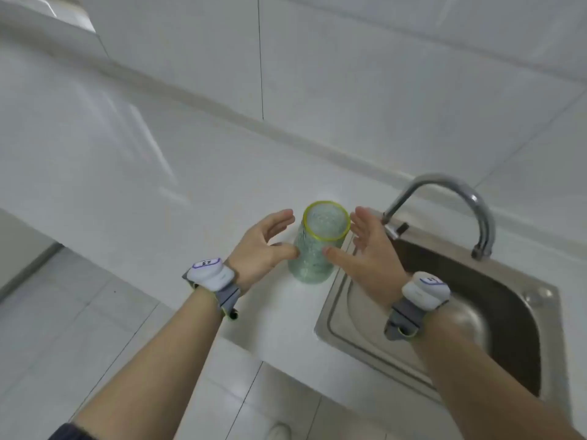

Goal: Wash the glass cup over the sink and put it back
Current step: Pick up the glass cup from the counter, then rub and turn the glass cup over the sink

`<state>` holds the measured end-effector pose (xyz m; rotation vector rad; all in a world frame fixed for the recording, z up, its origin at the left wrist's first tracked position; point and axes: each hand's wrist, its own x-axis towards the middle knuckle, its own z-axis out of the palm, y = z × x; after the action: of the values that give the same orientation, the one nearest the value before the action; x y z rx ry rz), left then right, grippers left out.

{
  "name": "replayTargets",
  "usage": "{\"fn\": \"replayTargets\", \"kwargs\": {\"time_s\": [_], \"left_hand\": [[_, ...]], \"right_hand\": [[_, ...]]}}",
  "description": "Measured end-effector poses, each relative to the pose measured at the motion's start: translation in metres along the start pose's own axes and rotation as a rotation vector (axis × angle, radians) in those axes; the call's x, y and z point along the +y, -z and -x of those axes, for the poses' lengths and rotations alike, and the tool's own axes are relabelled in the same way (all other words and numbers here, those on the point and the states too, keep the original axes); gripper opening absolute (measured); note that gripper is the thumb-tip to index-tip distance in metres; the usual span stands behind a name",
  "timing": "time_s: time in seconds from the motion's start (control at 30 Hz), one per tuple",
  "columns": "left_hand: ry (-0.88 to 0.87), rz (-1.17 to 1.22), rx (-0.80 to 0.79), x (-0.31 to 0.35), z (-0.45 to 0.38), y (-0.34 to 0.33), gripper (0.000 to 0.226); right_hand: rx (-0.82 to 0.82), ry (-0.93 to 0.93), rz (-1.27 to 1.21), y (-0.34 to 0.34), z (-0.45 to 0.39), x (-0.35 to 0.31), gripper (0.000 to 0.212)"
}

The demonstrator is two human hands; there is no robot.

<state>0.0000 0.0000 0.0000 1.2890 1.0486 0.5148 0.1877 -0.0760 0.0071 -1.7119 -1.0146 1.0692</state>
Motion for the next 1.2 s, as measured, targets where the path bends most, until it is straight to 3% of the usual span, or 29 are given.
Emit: {"fn": "replayTargets", "kwargs": {"time_s": [0.07,0.27,0.6,0.8,0.93,1.2], "left_hand": [[-0.013,-0.020,0.002,-0.006,-0.004,-0.006,0.085],[-0.052,-0.048,0.086,-0.046,-0.027,-0.039,0.082],[-0.159,-0.251,0.156,-0.025,-0.023,-0.051,0.070],[-0.295,-0.342,0.085,0.011,-0.012,-0.069,0.072],[-0.350,-0.498,-0.001,0.017,-0.010,-0.090,0.093],[-0.455,-0.826,-0.224,0.031,0.003,-0.146,0.097]], "right_hand": [[0.005,0.047,0.028,-0.007,-0.003,0.005,0.108],[0.148,0.038,0.075,-0.030,-0.013,0.021,0.086],[0.307,0.044,0.134,-0.028,-0.006,-0.003,0.080],[0.373,0.061,-0.064,0.012,0.021,-0.022,0.070],[0.430,0.035,-0.212,0.035,0.040,-0.008,0.070],[0.526,-0.061,-0.512,0.085,0.089,0.035,0.041]]}}
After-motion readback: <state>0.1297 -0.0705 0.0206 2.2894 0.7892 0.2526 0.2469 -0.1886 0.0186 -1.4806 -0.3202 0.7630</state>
